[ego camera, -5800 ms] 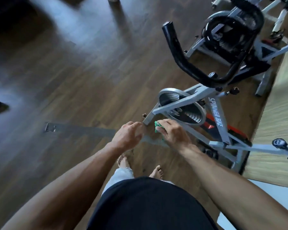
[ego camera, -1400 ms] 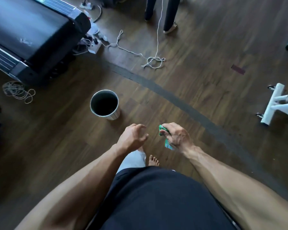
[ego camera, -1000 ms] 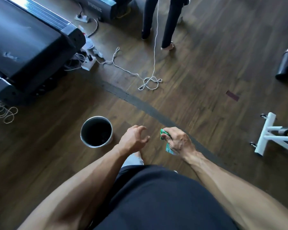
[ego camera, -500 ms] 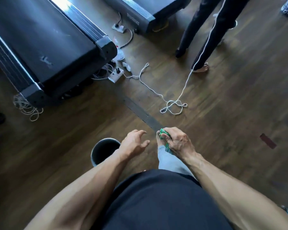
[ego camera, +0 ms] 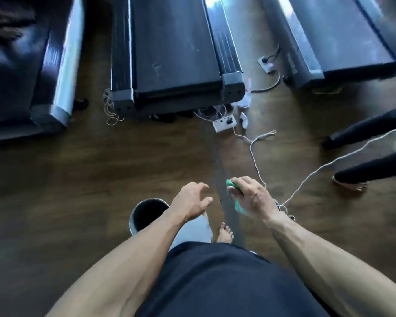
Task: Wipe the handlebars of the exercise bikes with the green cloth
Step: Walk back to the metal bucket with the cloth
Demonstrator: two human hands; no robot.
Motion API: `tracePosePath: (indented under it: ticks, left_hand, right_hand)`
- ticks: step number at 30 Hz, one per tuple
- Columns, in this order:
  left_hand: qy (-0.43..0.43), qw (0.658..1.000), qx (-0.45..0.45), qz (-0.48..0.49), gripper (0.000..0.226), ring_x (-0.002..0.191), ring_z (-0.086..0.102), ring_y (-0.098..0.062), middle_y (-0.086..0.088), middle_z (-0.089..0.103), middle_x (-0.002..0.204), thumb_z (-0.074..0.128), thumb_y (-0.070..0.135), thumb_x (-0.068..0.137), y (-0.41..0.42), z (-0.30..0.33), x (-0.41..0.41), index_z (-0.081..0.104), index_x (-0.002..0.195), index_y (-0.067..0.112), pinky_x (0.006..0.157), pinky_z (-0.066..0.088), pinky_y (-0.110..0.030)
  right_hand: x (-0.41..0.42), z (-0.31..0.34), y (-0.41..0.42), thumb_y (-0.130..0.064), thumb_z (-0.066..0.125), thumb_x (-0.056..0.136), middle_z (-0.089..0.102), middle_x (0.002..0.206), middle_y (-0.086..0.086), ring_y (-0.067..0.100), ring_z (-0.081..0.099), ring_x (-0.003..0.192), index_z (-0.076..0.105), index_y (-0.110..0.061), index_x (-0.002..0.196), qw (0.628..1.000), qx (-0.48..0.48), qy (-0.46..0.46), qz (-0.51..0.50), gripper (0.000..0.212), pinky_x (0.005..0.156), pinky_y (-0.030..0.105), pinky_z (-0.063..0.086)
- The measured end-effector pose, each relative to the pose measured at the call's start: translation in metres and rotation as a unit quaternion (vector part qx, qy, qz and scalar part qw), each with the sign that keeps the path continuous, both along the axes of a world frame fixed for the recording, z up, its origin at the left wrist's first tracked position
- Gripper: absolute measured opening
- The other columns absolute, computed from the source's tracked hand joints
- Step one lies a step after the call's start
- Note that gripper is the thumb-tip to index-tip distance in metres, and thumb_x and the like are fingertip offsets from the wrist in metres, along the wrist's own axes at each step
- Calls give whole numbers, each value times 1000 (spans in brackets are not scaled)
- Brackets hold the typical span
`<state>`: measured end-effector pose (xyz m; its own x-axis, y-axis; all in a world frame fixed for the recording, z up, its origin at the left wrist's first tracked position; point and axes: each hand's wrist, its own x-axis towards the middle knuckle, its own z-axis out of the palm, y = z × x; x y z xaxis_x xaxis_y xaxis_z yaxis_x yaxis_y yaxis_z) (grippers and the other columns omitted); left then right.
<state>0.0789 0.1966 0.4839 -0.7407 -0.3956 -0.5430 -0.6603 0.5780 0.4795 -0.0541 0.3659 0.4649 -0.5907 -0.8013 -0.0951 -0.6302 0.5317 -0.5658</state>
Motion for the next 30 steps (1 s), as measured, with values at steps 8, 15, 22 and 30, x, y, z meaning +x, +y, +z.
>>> tracePosePath:
  ticks: [8,15,22,30]
  left_hand:
    - [18,981,25,193,41,105,57,-13,3,62,120,60,40,92,-73,-20,-37,56,130,26,91,42,-27]
    - [22,951,35,306,43,119,55,-20,-1,56,131,61,43,90,-165,-30,-56,55,130,28,96,47,-38]
    - [17,892,6,452,44,121,54,-21,-2,57,130,62,43,92,-223,-28,-35,55,132,25,93,47,-37]
    - [-10,739,37,673,47,126,50,-21,1,51,136,59,47,91,-244,-30,-10,52,134,29,105,44,-40]
  right_hand:
    - [-74,1,-119,-35,54,99,68,105,8,33,64,93,67,-13,109,985,32,5,168,28,78,40,53]
    - [-120,11,-255,-36,57,99,67,111,2,27,63,99,66,-17,115,957,59,25,283,26,83,35,50]
    - [-117,7,-380,-33,57,99,66,114,3,25,62,99,65,-17,121,893,55,35,444,29,79,25,42]
    - [-76,-9,-512,-36,59,97,68,107,3,29,65,92,68,-19,115,750,36,16,660,26,73,37,55]
